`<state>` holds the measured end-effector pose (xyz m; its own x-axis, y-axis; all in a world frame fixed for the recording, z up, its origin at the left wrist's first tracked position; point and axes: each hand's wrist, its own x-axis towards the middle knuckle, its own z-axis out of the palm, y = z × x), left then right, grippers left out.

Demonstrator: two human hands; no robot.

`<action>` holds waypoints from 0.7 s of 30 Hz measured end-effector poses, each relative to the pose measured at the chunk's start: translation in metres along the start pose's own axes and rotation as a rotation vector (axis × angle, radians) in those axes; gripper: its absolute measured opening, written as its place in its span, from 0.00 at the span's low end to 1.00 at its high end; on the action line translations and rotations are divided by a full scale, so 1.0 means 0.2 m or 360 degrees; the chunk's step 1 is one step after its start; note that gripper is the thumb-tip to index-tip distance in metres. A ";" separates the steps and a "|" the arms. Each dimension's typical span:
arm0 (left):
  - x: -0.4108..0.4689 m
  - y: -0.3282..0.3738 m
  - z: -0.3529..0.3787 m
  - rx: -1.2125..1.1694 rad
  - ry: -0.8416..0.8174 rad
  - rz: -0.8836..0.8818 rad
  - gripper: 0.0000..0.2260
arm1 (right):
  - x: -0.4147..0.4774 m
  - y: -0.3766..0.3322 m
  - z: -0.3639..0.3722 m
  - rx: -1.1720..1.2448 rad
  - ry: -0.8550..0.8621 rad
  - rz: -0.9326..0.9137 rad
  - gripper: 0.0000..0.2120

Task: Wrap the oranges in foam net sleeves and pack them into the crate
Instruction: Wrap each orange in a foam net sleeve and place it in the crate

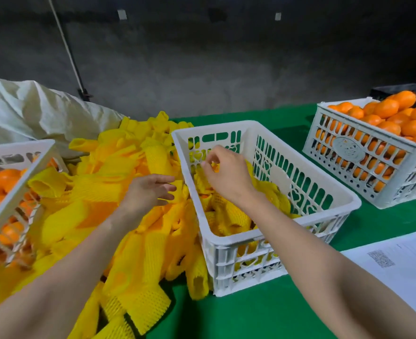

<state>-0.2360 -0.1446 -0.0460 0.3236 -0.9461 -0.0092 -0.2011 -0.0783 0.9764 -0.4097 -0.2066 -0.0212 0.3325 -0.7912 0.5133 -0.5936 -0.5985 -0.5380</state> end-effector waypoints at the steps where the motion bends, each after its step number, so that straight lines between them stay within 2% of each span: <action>1: -0.01 -0.02 -0.10 0.0048 -0.0006 -0.0058 0.08 | -0.01 -0.10 0.03 0.0117 -0.0002 -0.0102 0.04; 3: -0.04 -0.06 -0.27 0.0101 0.0090 -0.0131 0.09 | -0.04 -0.27 0.11 0.0290 -0.0098 -0.0264 0.04; 5: -0.09 -0.11 -0.41 0.0108 0.0223 -0.0189 0.10 | -0.07 -0.40 0.24 0.0289 -0.0330 -0.0354 0.05; 9: -0.17 -0.20 -0.60 0.0200 0.0331 -0.0225 0.09 | -0.12 -0.47 0.58 -0.0226 -0.1039 -0.0203 0.16; 11: -0.22 -0.24 -0.67 0.0278 0.0361 -0.0207 0.10 | -0.14 -0.46 0.73 -0.0288 -0.1182 -0.0082 0.23; 13: -0.26 -0.28 -0.74 0.0370 0.0394 -0.0191 0.13 | -0.15 -0.47 0.84 -0.0134 -0.1273 0.0002 0.31; 15: -0.29 -0.31 -0.81 0.0419 0.0422 -0.0193 0.16 | -0.15 -0.49 0.92 -0.0123 -0.1406 -0.0017 0.36; 16: -0.31 -0.32 -0.84 0.0436 0.0428 -0.0198 0.18 | -0.15 -0.49 0.96 -0.0211 -0.1409 -0.0045 0.34; 18: -0.33 -0.34 -0.89 0.0476 0.0412 -0.0193 0.19 | -0.14 -0.49 1.00 -0.0355 -0.1187 -0.0067 0.23; 19: -0.33 -0.35 -0.91 0.0488 0.0388 -0.0181 0.19 | -0.12 -0.50 1.00 -0.0323 -0.1004 -0.0017 0.19; 21: -0.35 -0.35 -0.93 0.0451 0.0332 -0.0172 0.20 | -0.08 -0.53 0.96 -0.0020 -0.0676 0.0157 0.15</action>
<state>-0.0719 -0.0146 -0.0741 0.5325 -0.8456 -0.0362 -0.3941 -0.2856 0.8735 -0.2120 -0.1537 -0.1003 0.5439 -0.8277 0.1378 -0.6459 -0.5178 -0.5610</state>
